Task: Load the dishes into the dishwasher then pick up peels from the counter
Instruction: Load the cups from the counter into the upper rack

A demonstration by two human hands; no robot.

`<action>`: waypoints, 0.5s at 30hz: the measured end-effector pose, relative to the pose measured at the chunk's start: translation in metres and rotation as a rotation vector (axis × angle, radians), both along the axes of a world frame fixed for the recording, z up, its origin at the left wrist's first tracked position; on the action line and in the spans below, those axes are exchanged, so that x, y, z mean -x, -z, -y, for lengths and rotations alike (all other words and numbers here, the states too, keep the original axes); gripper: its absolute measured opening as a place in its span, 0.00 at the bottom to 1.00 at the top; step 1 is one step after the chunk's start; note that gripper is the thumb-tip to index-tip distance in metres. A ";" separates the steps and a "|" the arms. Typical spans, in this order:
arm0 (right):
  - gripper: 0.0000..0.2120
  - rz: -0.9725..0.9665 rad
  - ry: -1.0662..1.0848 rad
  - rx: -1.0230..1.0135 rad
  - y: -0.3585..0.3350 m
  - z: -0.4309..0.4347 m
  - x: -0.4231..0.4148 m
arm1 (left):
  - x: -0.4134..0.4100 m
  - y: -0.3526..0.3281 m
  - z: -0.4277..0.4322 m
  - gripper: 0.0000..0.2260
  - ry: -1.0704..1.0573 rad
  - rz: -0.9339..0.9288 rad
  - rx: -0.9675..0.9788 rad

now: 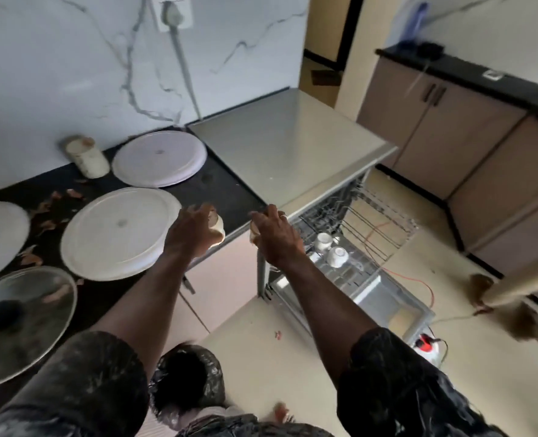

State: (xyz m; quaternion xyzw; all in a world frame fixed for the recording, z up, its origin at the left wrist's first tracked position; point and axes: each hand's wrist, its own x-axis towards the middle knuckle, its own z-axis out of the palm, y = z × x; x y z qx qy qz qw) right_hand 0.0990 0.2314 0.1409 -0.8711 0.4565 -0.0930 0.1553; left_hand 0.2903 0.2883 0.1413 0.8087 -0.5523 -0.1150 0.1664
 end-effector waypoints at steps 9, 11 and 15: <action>0.29 0.012 0.243 -0.063 0.046 0.004 0.136 | 0.130 0.026 0.051 0.28 0.352 -0.021 -0.027; 0.30 0.009 0.301 -0.086 0.061 0.008 0.155 | 0.151 0.042 0.060 0.28 0.409 -0.045 -0.043; 0.31 -0.014 0.372 -0.119 0.091 0.021 0.182 | 0.182 0.081 0.083 0.31 0.502 -0.037 -0.111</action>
